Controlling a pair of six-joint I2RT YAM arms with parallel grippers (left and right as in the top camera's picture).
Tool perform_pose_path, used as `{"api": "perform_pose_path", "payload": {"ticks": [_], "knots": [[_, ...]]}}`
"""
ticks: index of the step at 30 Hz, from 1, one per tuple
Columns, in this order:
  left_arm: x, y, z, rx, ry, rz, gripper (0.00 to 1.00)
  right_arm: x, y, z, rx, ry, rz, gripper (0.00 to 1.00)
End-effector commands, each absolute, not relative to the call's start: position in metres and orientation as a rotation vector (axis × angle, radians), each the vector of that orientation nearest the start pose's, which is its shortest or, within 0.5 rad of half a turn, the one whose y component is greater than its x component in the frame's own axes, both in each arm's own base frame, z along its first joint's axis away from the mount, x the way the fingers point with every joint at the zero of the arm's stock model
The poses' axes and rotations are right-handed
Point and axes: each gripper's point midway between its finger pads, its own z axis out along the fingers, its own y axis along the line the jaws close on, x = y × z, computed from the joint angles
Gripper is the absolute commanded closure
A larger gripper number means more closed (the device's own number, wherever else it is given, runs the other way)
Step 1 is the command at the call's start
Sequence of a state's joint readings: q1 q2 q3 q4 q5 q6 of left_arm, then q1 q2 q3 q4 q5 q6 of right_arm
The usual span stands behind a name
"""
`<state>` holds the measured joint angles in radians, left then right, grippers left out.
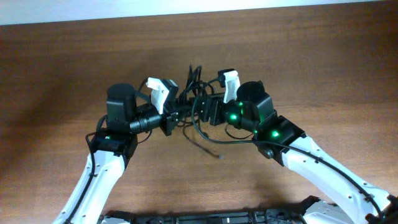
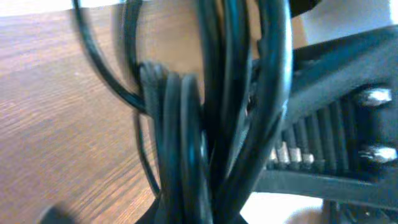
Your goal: Untangle cables
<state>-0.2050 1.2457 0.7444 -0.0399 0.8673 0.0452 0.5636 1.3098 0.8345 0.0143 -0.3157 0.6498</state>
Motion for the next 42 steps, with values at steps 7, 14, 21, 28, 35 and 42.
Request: {"api": "perform_pose_path", "payload": {"ticks": [7,14,21,28,35,42], "knots": [[0.307,-0.194,0.216,0.777,1.850,-0.997,1.00,0.318,0.222,0.302,-0.065,1.894,1.235,0.02],[0.289,-0.220,0.216,0.864,1.827,-1.052,1.00,0.328,0.273,0.289,0.065,1.931,1.603,0.01],[0.300,-0.216,0.210,0.821,1.864,-0.961,1.00,0.338,0.267,0.305,-0.048,1.803,1.500,0.01],[0.322,-0.171,0.212,0.676,1.904,-0.886,1.00,0.331,0.242,0.297,-0.173,1.869,1.589,0.01],[0.289,-0.221,0.214,0.846,1.858,-1.001,1.00,0.306,0.290,0.296,-0.164,1.894,1.633,0.01],[0.195,-0.249,0.255,1.223,1.497,-1.547,1.00,0.420,0.158,0.253,0.356,1.838,1.042,0.01]]}}
